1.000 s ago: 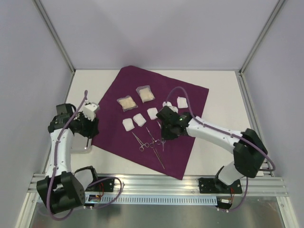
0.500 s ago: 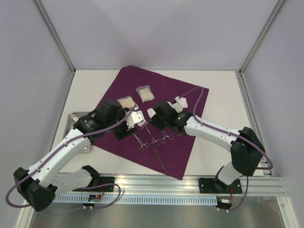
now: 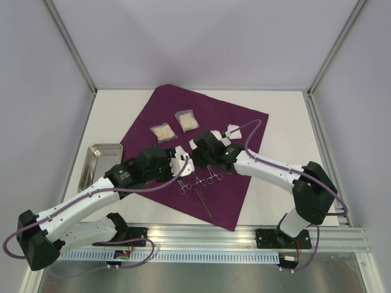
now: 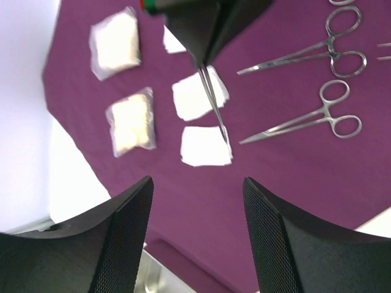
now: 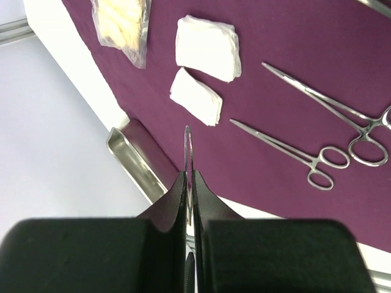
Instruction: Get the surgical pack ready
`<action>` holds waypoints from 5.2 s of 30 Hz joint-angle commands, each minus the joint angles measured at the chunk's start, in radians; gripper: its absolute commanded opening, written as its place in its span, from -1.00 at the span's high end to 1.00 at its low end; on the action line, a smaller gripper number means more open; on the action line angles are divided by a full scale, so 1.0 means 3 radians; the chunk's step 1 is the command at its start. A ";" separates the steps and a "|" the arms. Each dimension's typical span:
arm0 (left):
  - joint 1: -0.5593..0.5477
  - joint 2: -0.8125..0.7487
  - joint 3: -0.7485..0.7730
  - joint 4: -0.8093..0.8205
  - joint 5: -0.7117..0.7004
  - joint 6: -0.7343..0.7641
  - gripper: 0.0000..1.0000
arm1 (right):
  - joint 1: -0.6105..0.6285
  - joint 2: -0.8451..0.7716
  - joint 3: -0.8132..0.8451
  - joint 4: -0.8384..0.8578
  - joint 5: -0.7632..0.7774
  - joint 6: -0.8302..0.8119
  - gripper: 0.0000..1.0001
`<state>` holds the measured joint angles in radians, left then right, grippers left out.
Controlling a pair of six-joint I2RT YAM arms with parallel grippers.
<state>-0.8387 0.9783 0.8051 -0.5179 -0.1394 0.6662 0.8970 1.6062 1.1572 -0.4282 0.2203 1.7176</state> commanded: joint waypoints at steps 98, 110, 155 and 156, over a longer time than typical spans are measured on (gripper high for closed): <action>0.4938 0.0937 -0.0679 0.0596 0.1861 -0.0365 1.00 | -0.0178 -0.1186 -0.0902 0.0006 0.0968 -0.0903 0.04; 0.4938 0.1152 -0.0874 0.1005 0.1314 -0.0477 0.97 | -0.0244 -0.1483 -0.1024 -0.0112 0.1147 -0.0868 0.04; 0.4933 0.0124 -0.0173 -0.0851 0.2213 -0.0314 0.05 | 0.0906 0.0623 0.0203 -0.1365 -0.0126 -0.3726 -0.02; 0.4938 0.0109 -0.0173 -0.0851 0.2219 -0.0309 0.04 | 0.0896 0.0649 0.0198 -0.1339 -0.0126 -0.3726 0.00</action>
<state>0.6411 1.0428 0.7361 -0.7471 0.4831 0.5560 1.1702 1.7771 1.1862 -0.8467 0.1722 0.6197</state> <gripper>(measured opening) 0.477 0.512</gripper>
